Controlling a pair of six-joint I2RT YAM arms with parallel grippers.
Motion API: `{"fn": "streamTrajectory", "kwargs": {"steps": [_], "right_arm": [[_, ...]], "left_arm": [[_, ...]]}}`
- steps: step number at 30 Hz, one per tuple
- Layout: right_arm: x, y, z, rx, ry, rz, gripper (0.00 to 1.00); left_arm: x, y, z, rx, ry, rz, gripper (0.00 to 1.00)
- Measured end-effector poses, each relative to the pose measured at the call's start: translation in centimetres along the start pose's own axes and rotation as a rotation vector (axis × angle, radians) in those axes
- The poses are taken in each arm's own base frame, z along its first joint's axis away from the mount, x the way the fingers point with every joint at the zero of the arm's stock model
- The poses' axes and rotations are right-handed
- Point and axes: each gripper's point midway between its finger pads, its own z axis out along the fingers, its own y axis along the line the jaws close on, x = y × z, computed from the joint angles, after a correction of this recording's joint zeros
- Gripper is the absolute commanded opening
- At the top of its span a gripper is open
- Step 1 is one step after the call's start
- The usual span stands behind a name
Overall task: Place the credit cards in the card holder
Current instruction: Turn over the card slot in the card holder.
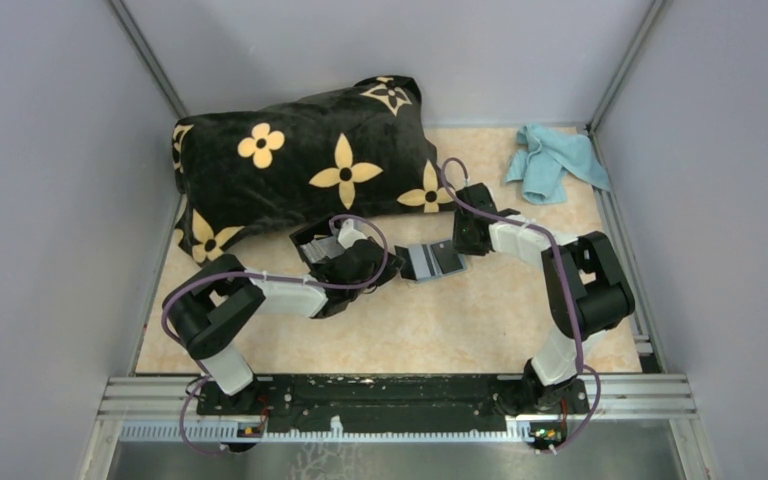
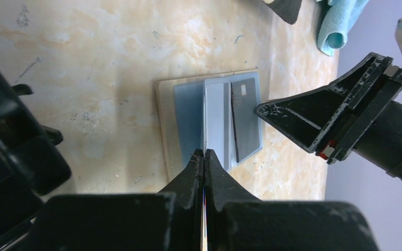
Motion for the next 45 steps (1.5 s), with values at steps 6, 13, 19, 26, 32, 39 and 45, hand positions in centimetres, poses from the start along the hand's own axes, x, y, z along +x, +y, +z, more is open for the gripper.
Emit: {"fn": "streamTrajectory", "kwargs": {"steps": [6,13,19,26,32,39,45], "right_arm": [[0.0,0.0,0.0,-0.004,0.002,0.003,0.33],[0.0,0.0,0.0,-0.005,0.002,0.004,0.33],[0.0,0.0,0.0,-0.006,0.003,0.004,0.33],[0.0,0.0,0.0,-0.008,0.004,0.005,0.33],[0.0,0.0,0.0,-0.011,0.004,0.009,0.33],[0.0,-0.1,0.1,-0.016,0.004,0.021,0.33],[0.0,-0.1,0.1,-0.019,0.004,0.023,0.33]], "left_arm": [[-0.3,-0.7,-0.1,0.015,-0.005,-0.005,0.00],[-0.2,-1.6,-0.1,0.034,0.000,-0.008,0.00],[-0.3,-2.8,0.0,0.059,0.000,-0.013,0.00],[-0.1,-3.1,0.4,0.061,0.006,-0.013,0.00],[0.7,-2.6,0.9,0.043,0.025,-0.001,0.00],[1.5,-3.4,1.8,0.045,0.042,0.011,0.00],[1.9,-4.9,2.5,0.068,0.051,0.019,0.00]]}}
